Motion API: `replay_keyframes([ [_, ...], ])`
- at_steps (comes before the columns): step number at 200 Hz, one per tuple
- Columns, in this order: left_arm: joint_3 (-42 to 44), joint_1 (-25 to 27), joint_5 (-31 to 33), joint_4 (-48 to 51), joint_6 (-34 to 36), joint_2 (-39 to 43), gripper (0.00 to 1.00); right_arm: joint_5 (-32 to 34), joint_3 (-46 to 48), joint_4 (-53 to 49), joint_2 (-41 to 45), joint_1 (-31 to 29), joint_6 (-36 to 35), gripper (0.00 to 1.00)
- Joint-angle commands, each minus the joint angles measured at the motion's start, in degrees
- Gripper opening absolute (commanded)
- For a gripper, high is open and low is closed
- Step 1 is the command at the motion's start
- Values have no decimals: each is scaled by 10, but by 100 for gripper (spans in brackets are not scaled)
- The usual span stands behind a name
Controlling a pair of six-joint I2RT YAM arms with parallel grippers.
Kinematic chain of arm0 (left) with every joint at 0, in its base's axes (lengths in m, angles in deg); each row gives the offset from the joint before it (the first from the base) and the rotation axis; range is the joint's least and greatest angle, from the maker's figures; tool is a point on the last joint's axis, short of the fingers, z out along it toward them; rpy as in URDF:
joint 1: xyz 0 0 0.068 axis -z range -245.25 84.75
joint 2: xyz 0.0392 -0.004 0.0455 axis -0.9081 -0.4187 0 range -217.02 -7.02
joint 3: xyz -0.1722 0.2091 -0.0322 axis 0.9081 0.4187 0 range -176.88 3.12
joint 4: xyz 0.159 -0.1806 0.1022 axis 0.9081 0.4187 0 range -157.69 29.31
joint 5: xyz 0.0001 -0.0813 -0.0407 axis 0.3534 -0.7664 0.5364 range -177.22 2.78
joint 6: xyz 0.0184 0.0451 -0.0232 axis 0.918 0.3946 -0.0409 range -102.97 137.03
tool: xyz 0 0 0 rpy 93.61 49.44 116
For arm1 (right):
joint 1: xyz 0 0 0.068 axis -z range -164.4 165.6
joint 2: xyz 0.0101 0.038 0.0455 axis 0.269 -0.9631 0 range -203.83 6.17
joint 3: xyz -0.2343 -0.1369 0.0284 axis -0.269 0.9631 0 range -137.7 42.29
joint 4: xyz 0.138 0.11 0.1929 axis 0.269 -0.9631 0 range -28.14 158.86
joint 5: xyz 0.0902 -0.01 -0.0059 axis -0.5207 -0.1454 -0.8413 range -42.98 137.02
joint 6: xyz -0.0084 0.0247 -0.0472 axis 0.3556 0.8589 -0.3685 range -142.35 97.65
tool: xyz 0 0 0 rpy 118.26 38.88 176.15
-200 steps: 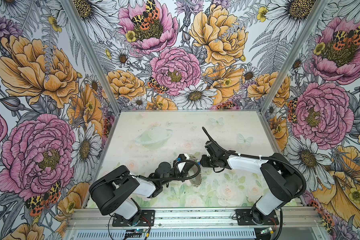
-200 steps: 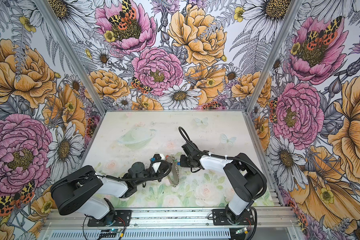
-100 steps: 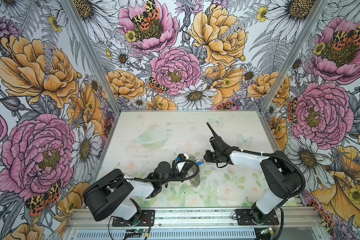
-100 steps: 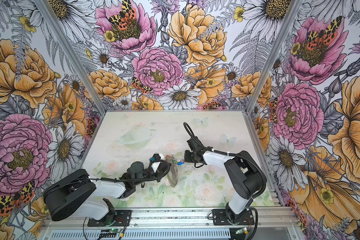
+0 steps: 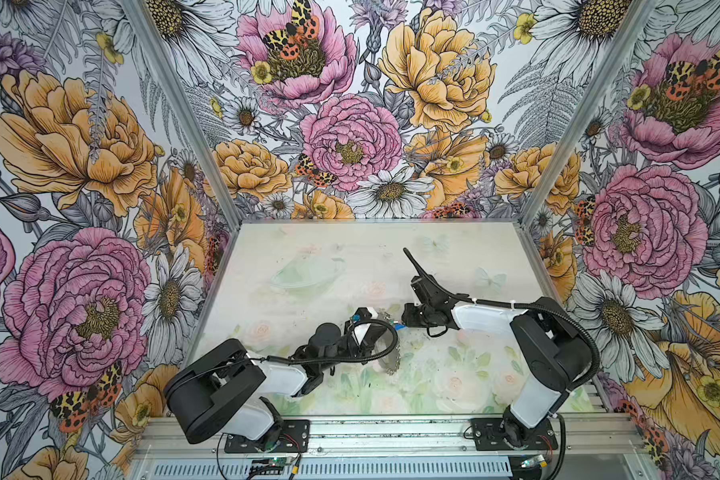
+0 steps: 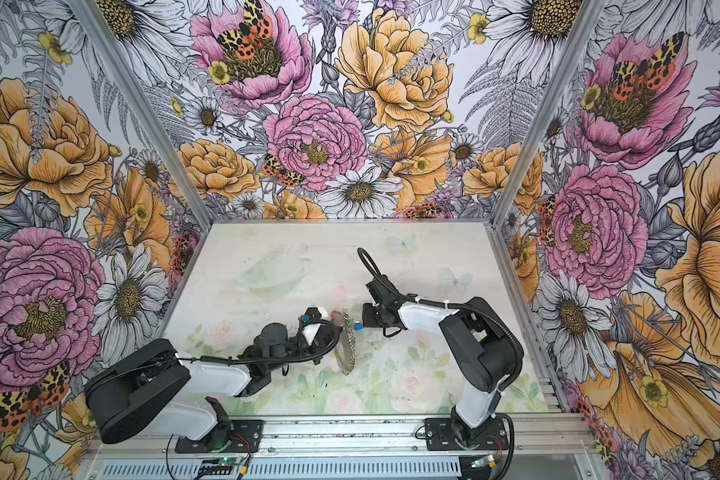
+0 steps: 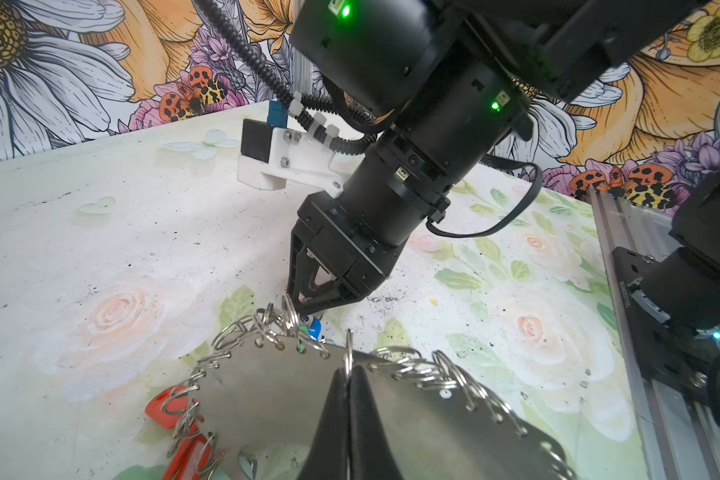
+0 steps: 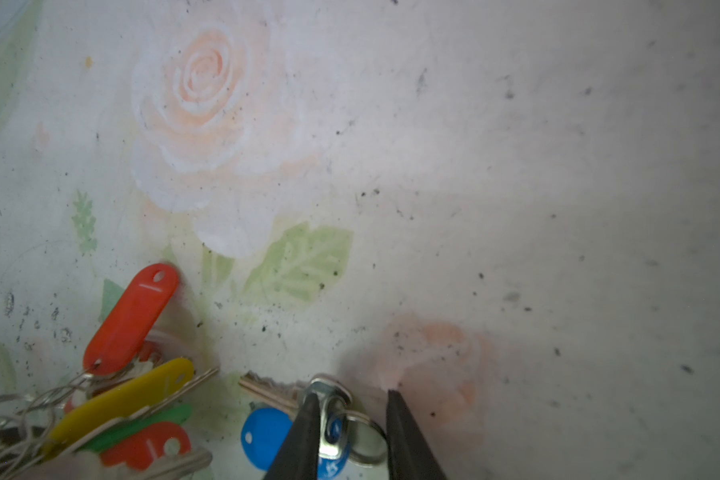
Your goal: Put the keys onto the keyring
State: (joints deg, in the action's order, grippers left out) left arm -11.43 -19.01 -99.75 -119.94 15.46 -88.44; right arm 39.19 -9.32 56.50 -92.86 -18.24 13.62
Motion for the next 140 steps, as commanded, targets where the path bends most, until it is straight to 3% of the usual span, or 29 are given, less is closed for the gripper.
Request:
replay_keyframes([
  [1, 11, -4, -3, 42, 5, 0, 0, -11, -2, 0, 17, -5, 0, 27],
  [55, 11, -5, 0, 44, 6, 0, 0, -38, 5, 0, 47, -12, 8, 23],
  [140, 12, -4, 4, 50, 6, 1, 0, -26, 32, -1, 70, -10, 1, 22],
])
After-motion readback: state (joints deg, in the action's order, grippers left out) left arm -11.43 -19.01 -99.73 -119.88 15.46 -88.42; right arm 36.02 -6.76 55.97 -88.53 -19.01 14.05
